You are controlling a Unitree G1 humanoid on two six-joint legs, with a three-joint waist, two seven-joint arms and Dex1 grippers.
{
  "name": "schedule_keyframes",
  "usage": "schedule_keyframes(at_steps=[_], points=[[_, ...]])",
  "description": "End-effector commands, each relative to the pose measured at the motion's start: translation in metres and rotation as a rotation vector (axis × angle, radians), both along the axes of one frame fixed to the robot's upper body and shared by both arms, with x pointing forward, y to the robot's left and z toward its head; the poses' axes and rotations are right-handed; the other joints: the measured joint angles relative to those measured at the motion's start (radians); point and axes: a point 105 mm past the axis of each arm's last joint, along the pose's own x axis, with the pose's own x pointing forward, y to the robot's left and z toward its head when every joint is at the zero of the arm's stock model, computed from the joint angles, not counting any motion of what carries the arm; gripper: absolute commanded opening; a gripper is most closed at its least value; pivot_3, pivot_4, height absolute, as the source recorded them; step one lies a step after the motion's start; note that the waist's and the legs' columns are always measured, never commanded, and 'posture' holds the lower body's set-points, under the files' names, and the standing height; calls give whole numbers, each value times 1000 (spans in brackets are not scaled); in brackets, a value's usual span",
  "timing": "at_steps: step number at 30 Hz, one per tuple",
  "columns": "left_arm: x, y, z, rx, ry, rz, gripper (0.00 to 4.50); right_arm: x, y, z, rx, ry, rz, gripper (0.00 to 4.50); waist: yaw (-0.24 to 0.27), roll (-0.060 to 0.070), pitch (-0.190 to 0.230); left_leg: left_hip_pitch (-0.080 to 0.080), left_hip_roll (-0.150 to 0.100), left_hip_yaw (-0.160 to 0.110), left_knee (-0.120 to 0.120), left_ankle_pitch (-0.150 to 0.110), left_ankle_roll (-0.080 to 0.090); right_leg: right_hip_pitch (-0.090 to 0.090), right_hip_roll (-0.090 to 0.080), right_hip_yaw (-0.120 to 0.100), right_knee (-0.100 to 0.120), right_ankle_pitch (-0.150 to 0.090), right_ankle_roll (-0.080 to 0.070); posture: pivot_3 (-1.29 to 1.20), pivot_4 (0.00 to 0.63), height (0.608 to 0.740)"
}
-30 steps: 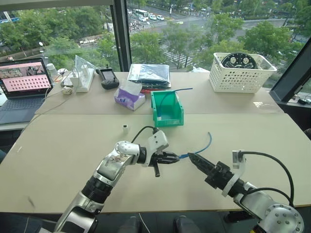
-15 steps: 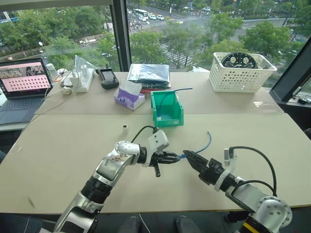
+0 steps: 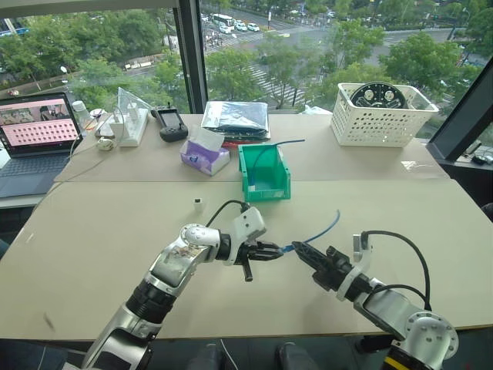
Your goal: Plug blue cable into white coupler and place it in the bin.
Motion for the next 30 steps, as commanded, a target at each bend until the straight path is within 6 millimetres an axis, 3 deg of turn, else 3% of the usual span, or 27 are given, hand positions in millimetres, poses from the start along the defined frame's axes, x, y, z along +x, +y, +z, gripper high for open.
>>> schedule_keyframes(at_steps=[1,2,7,11,12,15,17,22,30], points=[[-3,-1,9,-34,2,-7,510,0,2,10,2,-46,18,3,0,0,0,0,0,0,0,0,0,0,0,0,0,0,0,0,150,740],[-5,4,8,-29,19,-17,1036,2,-2,12,-3,-52,4,0,0,0,0,0,0,0,0,0,0,0,0,0,0,0,0,0,150,740],[1,35,5,-9,41,53,2806,15,-20,24,-17,-88,-42,0,-5,0,0,0,0,0,-1,0,0,-1,0,0,-1,0,0,0,150,740],[17,84,3,-32,74,262,4282,28,-34,35,-55,-119,-66,0,-8,1,0,0,1,1,-2,0,0,-1,0,1,-1,0,0,0,150,740],[22,98,-1,-33,92,351,4466,31,-35,37,-61,-125,-68,0,-10,1,0,0,1,1,-2,0,0,-1,0,0,-1,-1,0,0,150,740],[30,134,-17,-10,130,623,4466,38,-38,41,-74,-136,-64,0,-13,1,0,1,0,1,-4,0,0,-1,0,1,-2,-1,0,0,150,740],[26,145,-29,-22,154,775,4466,45,-38,39,-77,-133,-65,0,-13,0,0,0,0,1,-5,0,0,-1,-1,1,-2,0,0,0,150,740],[42,153,-30,-113,89,1072,4466,55,-33,41,-83,-147,-47,0,-8,0,0,4,0,2,-5,0,1,2,-2,2,-2,2,-3,0,150,740],[77,145,-33,-48,-37,1186,4466,57,-32,42,-106,-163,-37,0,-1,0,0,7,0,2,-5,1,1,3,1,3,-1,1,0,0,150,740]])
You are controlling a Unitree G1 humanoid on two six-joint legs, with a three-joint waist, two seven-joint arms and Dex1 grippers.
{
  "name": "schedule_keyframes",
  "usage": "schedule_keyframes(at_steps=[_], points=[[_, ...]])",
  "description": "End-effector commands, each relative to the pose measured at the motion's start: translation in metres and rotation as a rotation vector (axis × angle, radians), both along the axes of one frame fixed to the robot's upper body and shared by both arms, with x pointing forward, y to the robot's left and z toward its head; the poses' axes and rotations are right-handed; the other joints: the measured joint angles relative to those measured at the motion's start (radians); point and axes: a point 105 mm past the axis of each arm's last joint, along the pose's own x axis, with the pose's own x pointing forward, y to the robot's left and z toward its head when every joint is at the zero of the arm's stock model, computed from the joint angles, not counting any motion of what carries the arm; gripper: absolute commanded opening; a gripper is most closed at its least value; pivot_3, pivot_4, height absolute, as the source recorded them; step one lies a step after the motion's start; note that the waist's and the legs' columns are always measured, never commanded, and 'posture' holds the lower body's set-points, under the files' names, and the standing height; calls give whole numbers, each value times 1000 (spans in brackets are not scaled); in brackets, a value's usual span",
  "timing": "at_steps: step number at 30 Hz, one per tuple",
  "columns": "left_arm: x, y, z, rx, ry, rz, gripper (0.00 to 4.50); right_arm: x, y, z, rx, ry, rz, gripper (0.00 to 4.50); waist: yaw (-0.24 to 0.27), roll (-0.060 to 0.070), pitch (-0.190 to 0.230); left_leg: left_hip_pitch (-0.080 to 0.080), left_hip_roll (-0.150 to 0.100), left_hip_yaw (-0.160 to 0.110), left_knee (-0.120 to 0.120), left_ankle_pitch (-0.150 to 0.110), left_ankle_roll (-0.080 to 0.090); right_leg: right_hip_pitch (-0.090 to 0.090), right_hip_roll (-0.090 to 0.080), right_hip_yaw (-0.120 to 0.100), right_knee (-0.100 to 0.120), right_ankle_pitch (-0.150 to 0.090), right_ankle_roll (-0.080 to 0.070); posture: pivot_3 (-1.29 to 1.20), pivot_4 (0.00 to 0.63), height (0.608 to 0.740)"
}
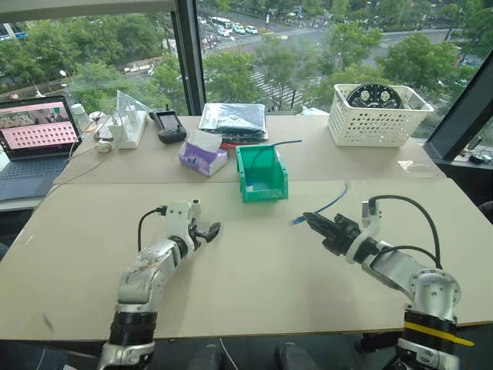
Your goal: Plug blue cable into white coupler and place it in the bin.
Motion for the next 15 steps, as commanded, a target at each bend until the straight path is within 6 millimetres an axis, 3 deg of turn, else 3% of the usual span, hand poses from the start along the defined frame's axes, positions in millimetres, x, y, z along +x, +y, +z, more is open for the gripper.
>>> schedule_keyframes(at_steps=[1,10,11,12,15], points=[[12,10,-9,112,-17,73,4466,1,-4,12,-4,-57,-8,0,0,0,0,0,0,0,0,0,0,0,0,0,0,0,0,0,150,740],[34,2,-10,69,-45,94,4466,-2,-9,11,-13,-67,-32,0,5,0,0,-2,-1,1,0,0,0,-1,-1,0,-1,2,-3,0,150,740],[34,-1,-10,55,-44,79,3924,-2,-9,11,-14,-68,-33,0,5,0,0,-2,-1,1,0,0,0,-1,-1,0,-1,1,-1,0,150,740],[34,-3,-10,48,-42,68,3815,-3,-9,11,-16,-69,-34,0,5,0,0,-2,-1,1,0,0,0,-1,-2,0,-1,0,0,0,150,740],[34,-8,-10,47,-39,30,2711,-4,-10,11,-21,-70,-36,0,7,0,0,-3,-1,1,0,0,0,-1,-2,0,-1,1,0,0,150,740]])
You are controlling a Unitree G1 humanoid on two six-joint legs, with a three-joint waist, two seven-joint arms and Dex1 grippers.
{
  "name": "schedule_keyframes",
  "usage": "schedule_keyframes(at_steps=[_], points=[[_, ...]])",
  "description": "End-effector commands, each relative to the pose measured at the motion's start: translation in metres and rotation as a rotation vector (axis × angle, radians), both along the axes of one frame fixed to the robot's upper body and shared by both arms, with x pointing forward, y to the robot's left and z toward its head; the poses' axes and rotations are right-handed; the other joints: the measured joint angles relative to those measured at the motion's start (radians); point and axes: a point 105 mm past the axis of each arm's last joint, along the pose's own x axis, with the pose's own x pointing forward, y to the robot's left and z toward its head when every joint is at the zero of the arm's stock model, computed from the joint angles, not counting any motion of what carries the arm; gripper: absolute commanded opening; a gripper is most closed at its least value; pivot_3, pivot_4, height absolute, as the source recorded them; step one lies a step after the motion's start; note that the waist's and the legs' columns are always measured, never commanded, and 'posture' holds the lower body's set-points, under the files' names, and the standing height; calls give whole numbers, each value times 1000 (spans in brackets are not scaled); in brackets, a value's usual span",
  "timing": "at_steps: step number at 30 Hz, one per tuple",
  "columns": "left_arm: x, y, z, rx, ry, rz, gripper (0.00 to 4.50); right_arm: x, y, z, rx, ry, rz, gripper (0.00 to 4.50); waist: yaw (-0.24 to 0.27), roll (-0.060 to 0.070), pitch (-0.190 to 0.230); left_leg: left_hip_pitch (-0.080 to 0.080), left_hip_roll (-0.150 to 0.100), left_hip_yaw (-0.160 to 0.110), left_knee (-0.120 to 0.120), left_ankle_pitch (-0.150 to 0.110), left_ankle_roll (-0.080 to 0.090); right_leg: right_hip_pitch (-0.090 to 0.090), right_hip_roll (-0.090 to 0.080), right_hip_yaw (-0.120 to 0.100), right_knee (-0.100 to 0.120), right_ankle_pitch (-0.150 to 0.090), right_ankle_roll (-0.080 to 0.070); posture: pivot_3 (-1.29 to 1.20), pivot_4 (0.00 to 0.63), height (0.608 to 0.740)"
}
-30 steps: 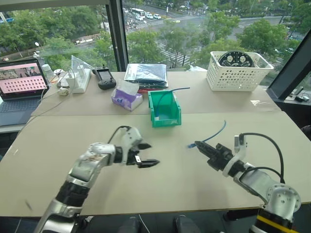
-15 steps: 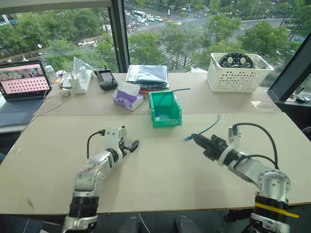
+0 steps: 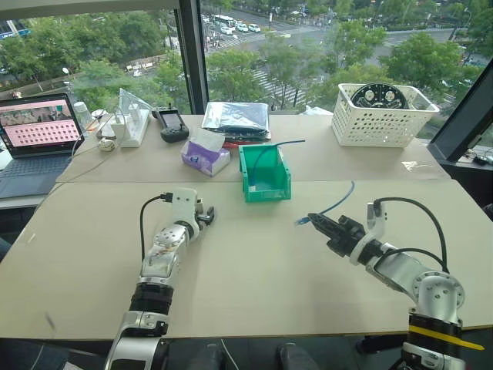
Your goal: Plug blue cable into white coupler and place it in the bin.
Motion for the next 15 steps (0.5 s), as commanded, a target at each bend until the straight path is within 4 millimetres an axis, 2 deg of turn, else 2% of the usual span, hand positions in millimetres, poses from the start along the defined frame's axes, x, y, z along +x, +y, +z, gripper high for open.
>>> schedule_keyframes(at_steps=[1,4,6,7,9,11,15], points=[[-3,-11,-9,-15,37,-72,2371,-2,-2,13,-13,-61,-7,0,3,0,0,0,0,0,0,0,0,0,0,0,0,0,0,0,150,740],[-5,-18,-8,20,43,-158,1304,-3,-3,13,-26,-62,-10,0,4,0,0,-1,-1,0,0,0,0,0,-1,0,0,1,-1,0,150,740],[-5,-29,-1,74,32,-278,653,-2,-3,14,-40,-72,-19,0,4,0,0,-1,-1,0,0,0,0,0,-1,0,-1,1,-1,0,150,740],[-9,-44,0,136,46,-427,636,-1,-1,16,-50,-84,-25,0,5,0,0,-1,-1,0,0,0,0,0,-1,0,-1,1,-1,0,150,740],[-15,-63,6,238,38,-619,636,1,3,23,-56,-118,-39,0,6,0,0,-2,-2,0,0,0,0,-1,-1,-1,-1,1,-1,0,150,740],[-17,-71,10,291,33,-709,636,1,8,26,-49,-136,-44,0,6,0,0,-3,-2,0,0,0,0,-1,0,-1,-1,0,-1,0,150,740],[-21,-106,30,289,18,-884,636,-1,27,33,-96,-180,-22,0,1,0,0,-6,-1,0,0,0,0,-4,-1,-1,-3,3,-4,0,150,740]])
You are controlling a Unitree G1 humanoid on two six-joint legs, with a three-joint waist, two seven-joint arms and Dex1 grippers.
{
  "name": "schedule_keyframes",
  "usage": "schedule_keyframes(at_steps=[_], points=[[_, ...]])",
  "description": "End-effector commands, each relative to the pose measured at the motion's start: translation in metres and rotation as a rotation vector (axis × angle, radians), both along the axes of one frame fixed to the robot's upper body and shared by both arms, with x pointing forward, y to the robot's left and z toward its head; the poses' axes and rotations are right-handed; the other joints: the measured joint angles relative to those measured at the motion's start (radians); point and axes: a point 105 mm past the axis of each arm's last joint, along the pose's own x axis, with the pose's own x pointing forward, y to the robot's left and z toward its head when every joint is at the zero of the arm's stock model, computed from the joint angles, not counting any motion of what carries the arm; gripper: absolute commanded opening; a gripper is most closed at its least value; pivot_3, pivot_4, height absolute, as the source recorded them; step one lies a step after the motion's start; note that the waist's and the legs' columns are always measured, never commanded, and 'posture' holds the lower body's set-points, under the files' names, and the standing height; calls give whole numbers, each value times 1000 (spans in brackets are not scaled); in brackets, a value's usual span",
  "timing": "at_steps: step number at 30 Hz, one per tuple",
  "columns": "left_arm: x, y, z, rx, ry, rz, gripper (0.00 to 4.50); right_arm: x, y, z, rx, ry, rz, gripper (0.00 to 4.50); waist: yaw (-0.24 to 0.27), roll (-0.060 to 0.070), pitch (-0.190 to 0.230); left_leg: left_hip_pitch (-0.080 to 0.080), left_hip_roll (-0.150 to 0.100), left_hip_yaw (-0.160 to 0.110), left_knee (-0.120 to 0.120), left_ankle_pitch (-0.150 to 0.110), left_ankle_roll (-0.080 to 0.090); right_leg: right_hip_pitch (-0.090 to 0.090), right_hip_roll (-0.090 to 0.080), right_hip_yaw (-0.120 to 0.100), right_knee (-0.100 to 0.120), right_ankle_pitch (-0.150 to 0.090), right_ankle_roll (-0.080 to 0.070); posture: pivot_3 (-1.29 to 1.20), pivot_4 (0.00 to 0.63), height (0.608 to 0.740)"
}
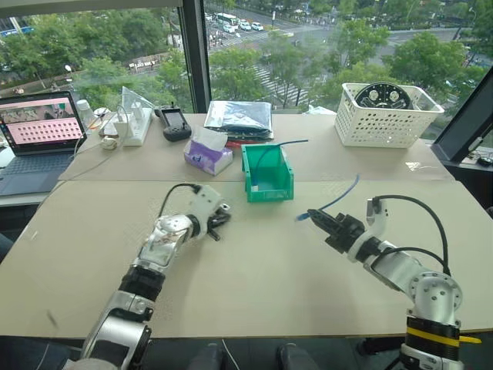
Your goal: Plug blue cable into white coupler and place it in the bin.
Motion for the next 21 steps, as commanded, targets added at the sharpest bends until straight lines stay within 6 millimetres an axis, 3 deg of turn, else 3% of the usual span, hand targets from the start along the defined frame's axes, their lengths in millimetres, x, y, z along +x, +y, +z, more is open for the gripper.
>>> schedule_keyframes(at_steps=[1,9,21], points=[[-12,-35,16,12,24,-201,636,-3,15,19,-54,-98,3,0,-3,0,0,-1,0,0,0,0,0,-1,0,0,0,0,0,0,150,740],[-50,-72,-2,88,210,-413,636,-11,39,16,-123,-115,-5,0,-9,0,0,-2,0,-1,0,-1,2,-3,0,0,1,0,0,0,150,740],[-58,-83,-7,102,247,-425,636,-19,37,-3,-203,-52,-10,0,-3,0,0,-2,0,-1,0,-1,2,-2,0,0,2,-2,3,0,150,740]])
